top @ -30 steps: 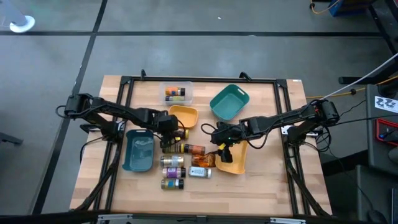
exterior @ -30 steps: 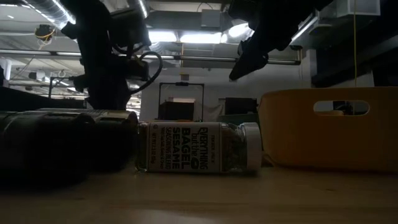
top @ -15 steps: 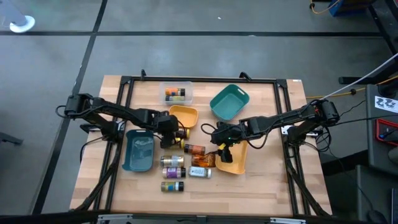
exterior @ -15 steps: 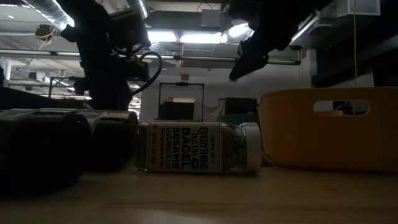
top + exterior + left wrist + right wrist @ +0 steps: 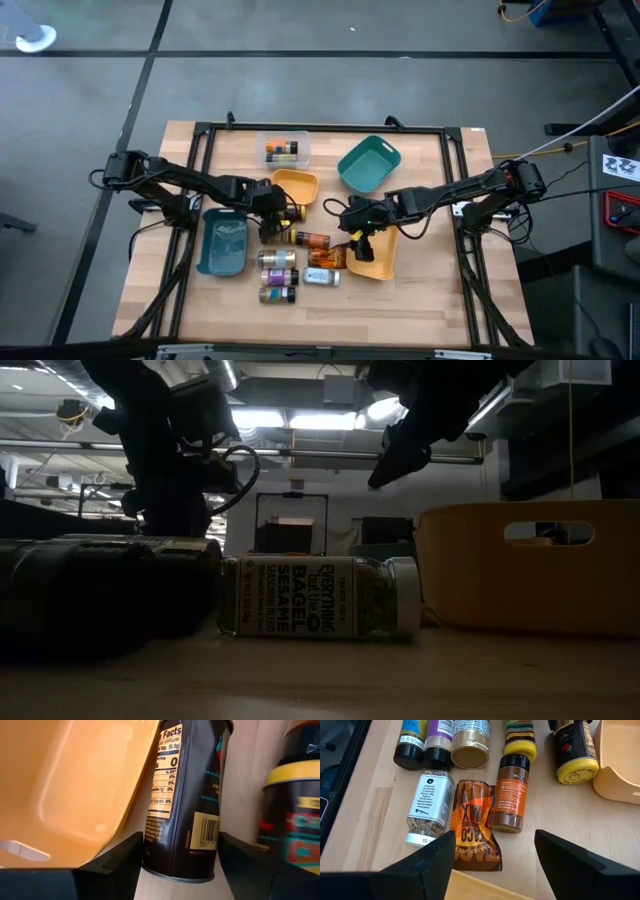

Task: Sort spices by type
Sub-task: Put the yellow seasoning can into the top yellow bin

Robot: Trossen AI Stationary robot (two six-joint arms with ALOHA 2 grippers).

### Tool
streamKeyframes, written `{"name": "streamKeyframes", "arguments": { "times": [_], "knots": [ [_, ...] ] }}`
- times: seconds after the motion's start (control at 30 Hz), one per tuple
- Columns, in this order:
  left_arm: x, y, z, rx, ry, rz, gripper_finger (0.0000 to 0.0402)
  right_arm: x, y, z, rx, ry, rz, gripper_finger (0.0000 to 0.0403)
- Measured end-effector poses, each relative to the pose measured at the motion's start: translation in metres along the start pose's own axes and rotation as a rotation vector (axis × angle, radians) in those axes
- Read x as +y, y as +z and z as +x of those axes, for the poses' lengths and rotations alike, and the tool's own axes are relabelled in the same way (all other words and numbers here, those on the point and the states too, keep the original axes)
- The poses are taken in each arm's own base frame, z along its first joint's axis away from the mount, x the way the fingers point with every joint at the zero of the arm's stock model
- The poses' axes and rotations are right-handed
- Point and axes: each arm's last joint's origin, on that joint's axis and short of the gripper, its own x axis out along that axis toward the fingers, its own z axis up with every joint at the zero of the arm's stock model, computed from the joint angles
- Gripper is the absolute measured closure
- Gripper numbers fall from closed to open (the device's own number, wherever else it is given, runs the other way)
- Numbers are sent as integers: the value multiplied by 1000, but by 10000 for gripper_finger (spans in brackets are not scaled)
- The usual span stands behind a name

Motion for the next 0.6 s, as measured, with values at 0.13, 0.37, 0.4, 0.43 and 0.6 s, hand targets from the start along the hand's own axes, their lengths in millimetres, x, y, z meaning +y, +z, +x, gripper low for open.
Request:
{"name": "streamKeyframes", "arguments": {
  "times": [0.13, 0.37, 0.4, 0.43, 0.6],
  "knots": [
    [0, 0, 0, 1, -1, -41, 166, 0, 0, 0, 0, 0, 0, 133],
    [0, -2, 2, 17, -6, -112, 143, 0, 0, 0, 0, 0, 0, 133],
    [0, -2, 2, 18, -6, -112, 143, 0, 0, 0, 1, 0, -1, 133],
    [0, -3, 2, 21, -5, -112, 142, 0, 0, 0, 1, 0, -1, 133],
    [0, -2, 2, 15, -3, -111, 142, 0, 0, 0, 1, 0, -1, 133]
  ]
}}
